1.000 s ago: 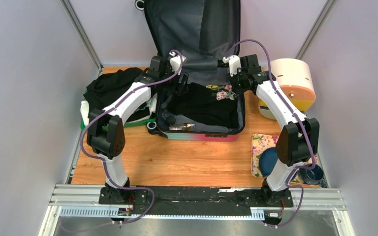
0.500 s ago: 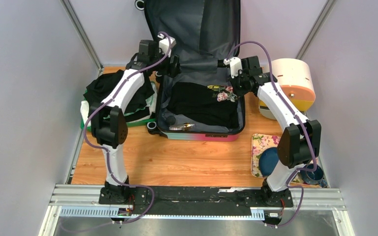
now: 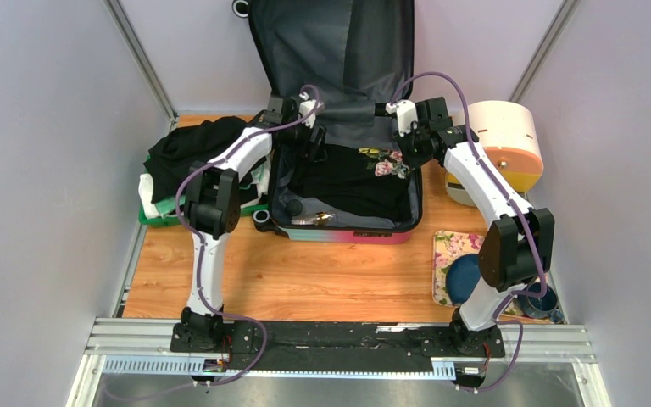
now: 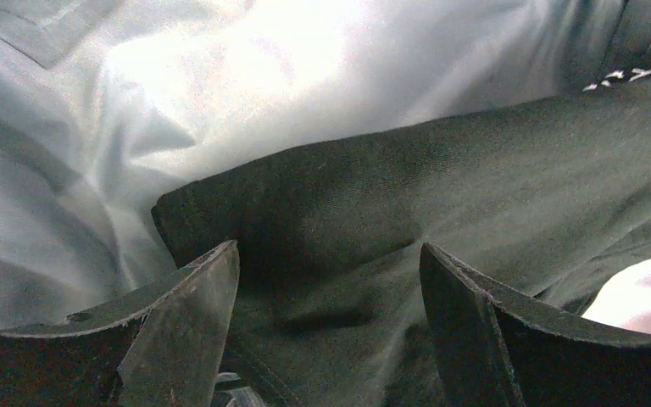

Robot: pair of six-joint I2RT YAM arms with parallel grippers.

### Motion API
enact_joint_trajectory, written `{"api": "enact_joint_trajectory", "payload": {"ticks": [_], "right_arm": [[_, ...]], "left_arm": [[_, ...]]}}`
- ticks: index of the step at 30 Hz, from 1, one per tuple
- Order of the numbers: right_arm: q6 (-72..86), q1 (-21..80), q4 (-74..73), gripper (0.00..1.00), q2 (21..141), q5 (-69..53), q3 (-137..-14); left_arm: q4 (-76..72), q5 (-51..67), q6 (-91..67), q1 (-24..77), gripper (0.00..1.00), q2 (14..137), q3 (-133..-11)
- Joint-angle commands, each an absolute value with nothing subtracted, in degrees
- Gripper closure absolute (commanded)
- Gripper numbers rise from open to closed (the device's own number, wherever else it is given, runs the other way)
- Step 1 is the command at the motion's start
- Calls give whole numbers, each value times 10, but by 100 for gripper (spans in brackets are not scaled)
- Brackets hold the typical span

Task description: Open, take out, and arrange the luggage

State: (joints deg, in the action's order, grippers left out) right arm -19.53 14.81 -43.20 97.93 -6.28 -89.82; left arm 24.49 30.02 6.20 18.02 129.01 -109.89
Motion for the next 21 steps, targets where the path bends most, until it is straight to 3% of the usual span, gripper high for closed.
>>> {"api": "enact_joint_trajectory", "payload": {"ticks": [1,7,16,21], "right_arm": [[-191,143,-431,100,948,-48,-911],[-188,144,-431,100,953,-47,-917],[-185,145,-437,100,957,-53,-926],[-184,144,-437,100,959,-54,-927]], "left_arm": [[270,335,93,180,15,1305,-1103],[288,345,83,180,15,1322,-1104],[277,239,68,183,14,1347,-1102],[326,295,69,185,18,1373,-1141]]}}
